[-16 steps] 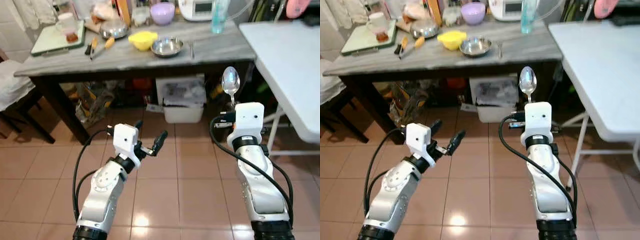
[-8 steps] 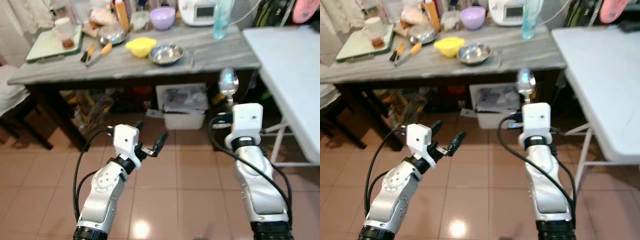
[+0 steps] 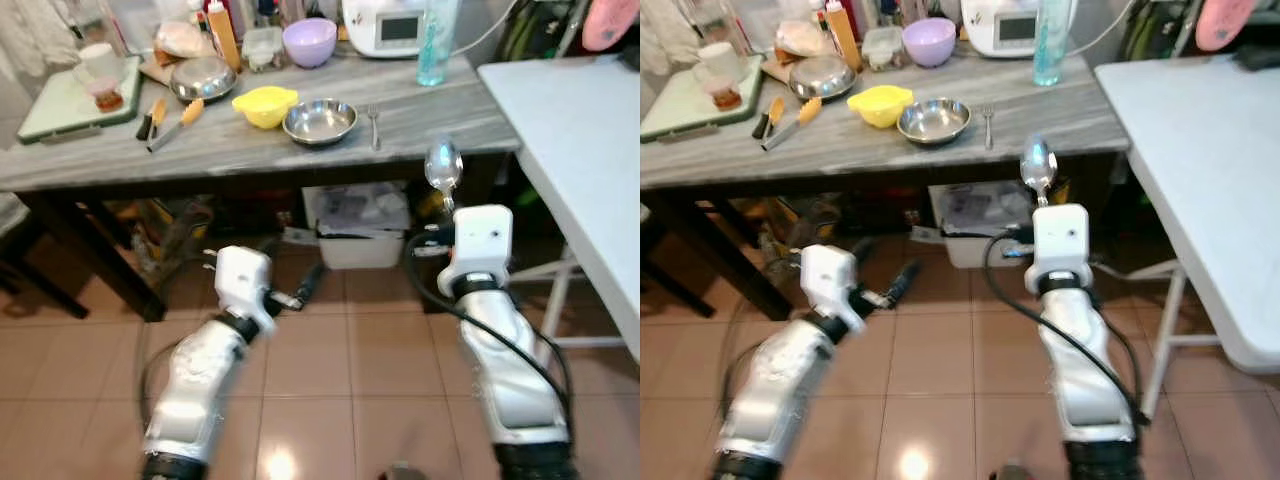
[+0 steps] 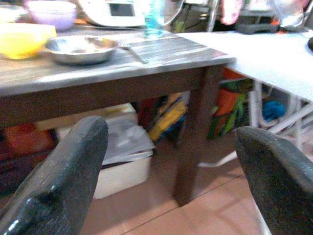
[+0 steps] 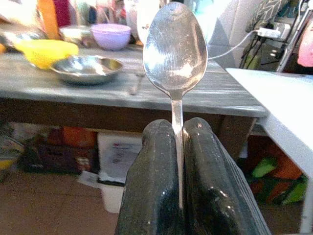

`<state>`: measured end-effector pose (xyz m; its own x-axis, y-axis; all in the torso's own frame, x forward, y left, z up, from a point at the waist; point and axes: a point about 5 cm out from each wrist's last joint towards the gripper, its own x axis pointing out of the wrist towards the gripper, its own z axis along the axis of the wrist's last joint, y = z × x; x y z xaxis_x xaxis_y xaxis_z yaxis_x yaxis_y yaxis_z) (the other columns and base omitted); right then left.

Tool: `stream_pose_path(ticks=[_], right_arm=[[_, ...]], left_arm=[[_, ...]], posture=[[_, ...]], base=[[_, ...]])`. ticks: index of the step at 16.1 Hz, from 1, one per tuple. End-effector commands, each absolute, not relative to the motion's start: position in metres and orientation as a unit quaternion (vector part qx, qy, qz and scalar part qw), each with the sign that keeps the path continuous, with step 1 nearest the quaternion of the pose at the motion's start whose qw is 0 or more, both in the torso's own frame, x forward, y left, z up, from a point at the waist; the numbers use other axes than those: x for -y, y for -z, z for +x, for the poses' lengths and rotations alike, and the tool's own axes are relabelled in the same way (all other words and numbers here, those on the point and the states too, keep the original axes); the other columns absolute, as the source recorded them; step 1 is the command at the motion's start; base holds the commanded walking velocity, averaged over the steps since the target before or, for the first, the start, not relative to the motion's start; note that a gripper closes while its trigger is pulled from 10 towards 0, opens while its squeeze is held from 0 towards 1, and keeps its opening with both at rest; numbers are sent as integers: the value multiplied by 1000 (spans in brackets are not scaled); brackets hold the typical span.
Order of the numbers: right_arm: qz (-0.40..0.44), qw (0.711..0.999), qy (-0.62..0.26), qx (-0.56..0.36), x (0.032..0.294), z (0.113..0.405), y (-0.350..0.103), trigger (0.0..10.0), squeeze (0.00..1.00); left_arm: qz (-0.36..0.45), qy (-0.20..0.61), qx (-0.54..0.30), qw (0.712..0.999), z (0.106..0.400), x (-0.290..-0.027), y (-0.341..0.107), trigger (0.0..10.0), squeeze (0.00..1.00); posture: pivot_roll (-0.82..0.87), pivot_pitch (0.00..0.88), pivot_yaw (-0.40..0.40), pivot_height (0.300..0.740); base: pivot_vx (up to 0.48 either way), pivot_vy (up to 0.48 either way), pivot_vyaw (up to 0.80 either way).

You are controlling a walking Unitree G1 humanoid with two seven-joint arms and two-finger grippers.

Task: Setting the table

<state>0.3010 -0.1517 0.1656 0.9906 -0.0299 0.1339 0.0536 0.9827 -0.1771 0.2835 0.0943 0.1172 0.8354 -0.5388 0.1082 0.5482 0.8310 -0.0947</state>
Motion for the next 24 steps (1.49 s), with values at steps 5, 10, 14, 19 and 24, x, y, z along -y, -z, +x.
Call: stream_pose_path(ticks=[5, 10, 14, 19, 24], right_arm=[[-86, 993, 14, 82, 145, 302, -172, 10000, 0], [-87, 993, 13, 82, 145, 302, -172, 10000, 0], [-88, 993, 12, 81, 144, 302, -171, 10000, 0], [-90, 993, 10, 82, 145, 302, -171, 10000, 0], [-94, 992, 6, 83, 143, 302, -171, 10000, 0]], left_arm=[[-52, 280, 38, 958, 284, -102, -118, 10000, 0], [-53, 281, 38, 957, 284, -102, -118, 10000, 0], [-55, 283, 37, 957, 284, -101, -118, 10000, 0], [-53, 281, 35, 958, 284, -101, -117, 10000, 0], [-48, 274, 25, 960, 281, -106, -114, 10000, 0]], posture=[[-69, 104, 85, 740], [-68, 104, 85, 740], [-69, 104, 83, 740], [-67, 101, 79, 740], [-66, 103, 80, 740]], base=[[464, 0, 0], [480, 0, 0], [480, 0, 0], [480, 0, 0], [458, 0, 0]])
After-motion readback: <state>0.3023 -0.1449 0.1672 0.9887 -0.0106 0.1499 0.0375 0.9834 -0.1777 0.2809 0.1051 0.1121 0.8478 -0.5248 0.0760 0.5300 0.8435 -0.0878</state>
